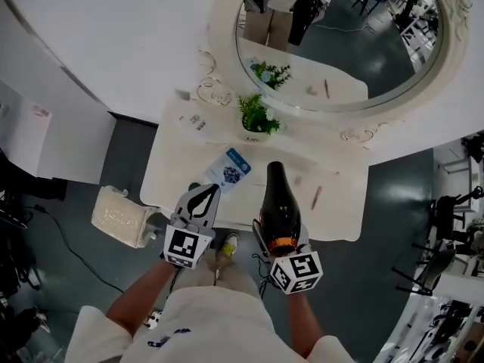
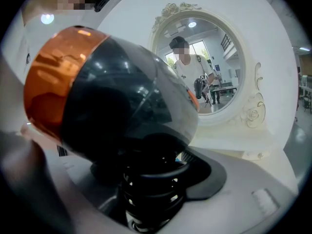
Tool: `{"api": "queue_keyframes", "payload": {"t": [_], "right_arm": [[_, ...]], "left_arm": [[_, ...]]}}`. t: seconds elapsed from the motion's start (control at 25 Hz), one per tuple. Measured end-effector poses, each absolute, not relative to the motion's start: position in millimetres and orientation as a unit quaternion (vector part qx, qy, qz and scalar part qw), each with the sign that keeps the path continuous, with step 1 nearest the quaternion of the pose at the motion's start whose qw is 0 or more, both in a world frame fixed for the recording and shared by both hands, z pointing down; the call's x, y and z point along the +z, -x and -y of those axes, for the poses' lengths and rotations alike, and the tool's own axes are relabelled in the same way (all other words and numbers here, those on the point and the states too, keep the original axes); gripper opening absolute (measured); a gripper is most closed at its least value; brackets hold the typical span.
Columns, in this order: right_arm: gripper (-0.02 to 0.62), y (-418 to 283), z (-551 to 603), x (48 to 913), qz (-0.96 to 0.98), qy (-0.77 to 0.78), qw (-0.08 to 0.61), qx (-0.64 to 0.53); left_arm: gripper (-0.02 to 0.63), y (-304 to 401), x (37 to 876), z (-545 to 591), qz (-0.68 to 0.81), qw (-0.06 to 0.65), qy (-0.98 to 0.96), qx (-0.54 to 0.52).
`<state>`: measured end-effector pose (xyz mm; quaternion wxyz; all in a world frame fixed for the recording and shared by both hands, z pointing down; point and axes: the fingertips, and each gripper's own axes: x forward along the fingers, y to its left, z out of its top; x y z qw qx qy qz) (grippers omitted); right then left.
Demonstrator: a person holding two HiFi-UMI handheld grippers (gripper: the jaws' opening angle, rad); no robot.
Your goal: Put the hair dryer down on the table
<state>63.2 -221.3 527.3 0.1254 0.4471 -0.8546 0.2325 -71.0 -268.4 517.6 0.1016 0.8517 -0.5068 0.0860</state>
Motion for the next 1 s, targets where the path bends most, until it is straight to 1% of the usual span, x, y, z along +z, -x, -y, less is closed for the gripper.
{"api": "queue_keyframes", "payload": {"t": [0.24, 0.56, 0.88, 1.0], "right_arm": [[0.33, -60.3, 216.1, 546.4, 0.851, -0.455, 0.166, 0.204], [0.33, -68.9, 224.5, 568.4, 0.837, -0.476, 0.186, 0.196], [0.33, -88.0, 237.6, 602.5, 0.816, -0.497, 0.213, 0.205], [0.33, -89.3, 239.3, 614.9, 0.81, -0.499, 0.223, 0.213]], "left_arm": [[0.011, 57.8, 534.0, 266.8, 0.494, 0.1, -0.859, 0.086], [0.011, 59.2, 556.1, 275.7, 0.495, 0.129, -0.855, 0.089], [0.011, 51.7, 592.5, 280.4, 0.483, 0.129, -0.858, 0.122], [0.011, 45.2, 593.5, 285.6, 0.48, 0.127, -0.86, 0.118]]}}
